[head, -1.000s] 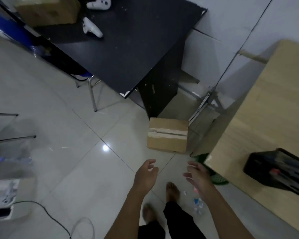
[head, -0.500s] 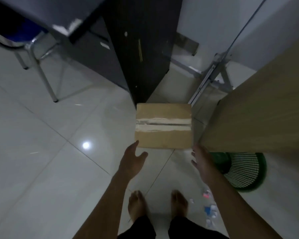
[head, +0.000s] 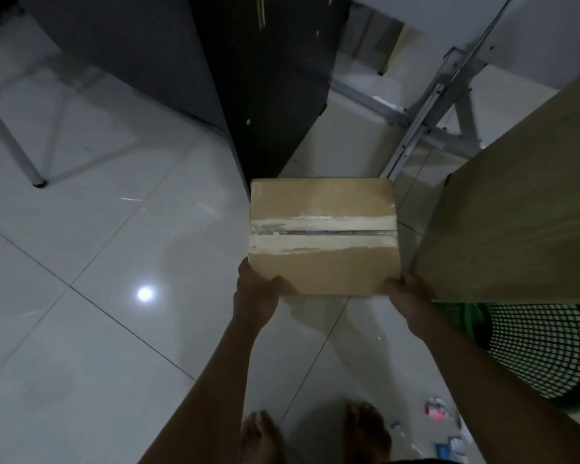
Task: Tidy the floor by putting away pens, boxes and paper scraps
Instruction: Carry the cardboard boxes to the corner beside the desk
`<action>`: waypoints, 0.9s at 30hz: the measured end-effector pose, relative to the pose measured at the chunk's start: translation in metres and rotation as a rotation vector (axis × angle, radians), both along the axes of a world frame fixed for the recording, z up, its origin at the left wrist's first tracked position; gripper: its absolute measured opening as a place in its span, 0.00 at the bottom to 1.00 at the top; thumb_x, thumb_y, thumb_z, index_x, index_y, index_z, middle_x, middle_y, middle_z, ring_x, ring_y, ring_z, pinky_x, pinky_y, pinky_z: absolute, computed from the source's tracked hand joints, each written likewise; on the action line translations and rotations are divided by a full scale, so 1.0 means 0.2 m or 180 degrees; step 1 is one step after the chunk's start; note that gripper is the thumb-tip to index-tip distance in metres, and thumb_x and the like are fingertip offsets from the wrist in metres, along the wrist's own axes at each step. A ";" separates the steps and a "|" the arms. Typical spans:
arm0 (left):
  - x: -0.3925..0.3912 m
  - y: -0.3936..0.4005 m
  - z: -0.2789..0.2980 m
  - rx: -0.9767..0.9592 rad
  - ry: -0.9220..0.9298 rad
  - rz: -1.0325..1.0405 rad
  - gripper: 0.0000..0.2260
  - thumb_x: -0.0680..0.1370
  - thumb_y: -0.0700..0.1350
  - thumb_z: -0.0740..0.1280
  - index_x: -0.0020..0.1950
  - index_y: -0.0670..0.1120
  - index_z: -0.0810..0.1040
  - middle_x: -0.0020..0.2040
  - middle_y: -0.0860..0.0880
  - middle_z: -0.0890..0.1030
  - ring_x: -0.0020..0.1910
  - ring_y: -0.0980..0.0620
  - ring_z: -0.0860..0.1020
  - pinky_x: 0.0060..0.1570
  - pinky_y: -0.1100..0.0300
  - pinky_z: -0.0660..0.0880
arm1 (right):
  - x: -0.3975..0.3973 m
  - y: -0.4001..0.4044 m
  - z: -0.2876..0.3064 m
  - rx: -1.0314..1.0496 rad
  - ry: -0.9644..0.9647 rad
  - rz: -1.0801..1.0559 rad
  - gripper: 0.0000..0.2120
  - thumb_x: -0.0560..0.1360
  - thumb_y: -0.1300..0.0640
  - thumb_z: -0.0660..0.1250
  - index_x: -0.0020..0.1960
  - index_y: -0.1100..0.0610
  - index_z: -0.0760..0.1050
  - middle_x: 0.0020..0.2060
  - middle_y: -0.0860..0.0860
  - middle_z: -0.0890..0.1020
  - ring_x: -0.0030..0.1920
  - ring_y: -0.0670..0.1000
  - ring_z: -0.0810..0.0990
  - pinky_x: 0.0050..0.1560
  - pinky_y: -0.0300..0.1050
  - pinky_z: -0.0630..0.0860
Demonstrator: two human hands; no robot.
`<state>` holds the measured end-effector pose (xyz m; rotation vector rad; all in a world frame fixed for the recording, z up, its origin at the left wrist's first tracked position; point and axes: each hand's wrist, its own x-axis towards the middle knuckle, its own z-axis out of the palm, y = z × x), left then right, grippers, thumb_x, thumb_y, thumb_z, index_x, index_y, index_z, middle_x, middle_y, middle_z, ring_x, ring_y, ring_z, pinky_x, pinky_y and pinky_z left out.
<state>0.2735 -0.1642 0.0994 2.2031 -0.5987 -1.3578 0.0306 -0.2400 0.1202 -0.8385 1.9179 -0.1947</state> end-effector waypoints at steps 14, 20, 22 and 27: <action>0.03 0.39 0.82 0.0162 -0.0069 0.1054 0.24 0.79 0.56 0.68 0.72 0.49 0.74 0.62 0.49 0.82 0.58 0.45 0.80 0.63 0.43 0.78 | 0.20 0.22 0.74 -0.0556 -0.0350 -0.0289 0.16 0.79 0.53 0.66 0.65 0.56 0.74 0.56 0.59 0.81 0.54 0.62 0.81 0.54 0.63 0.80; 0.06 0.63 1.52 0.0324 -0.0094 0.1388 0.22 0.79 0.49 0.67 0.72 0.46 0.72 0.61 0.46 0.81 0.59 0.42 0.80 0.62 0.43 0.78 | 0.21 0.49 1.38 -0.0172 -0.0554 -0.0253 0.16 0.76 0.50 0.69 0.63 0.52 0.77 0.58 0.54 0.82 0.55 0.58 0.81 0.59 0.59 0.79; 0.09 0.69 1.77 0.0359 -0.0160 0.1372 0.20 0.78 0.48 0.66 0.70 0.46 0.73 0.59 0.46 0.81 0.56 0.43 0.80 0.60 0.43 0.79 | 0.22 0.56 1.63 -0.0143 -0.0640 -0.0280 0.14 0.74 0.49 0.71 0.59 0.48 0.78 0.55 0.52 0.83 0.53 0.56 0.83 0.57 0.60 0.81; 0.18 0.75 2.29 0.0418 -0.0033 0.1140 0.21 0.75 0.51 0.66 0.66 0.45 0.74 0.55 0.45 0.81 0.52 0.43 0.81 0.56 0.43 0.81 | 0.22 0.71 2.17 -0.0298 -0.0712 -0.0450 0.19 0.71 0.48 0.74 0.61 0.49 0.79 0.52 0.50 0.85 0.50 0.53 0.84 0.52 0.56 0.83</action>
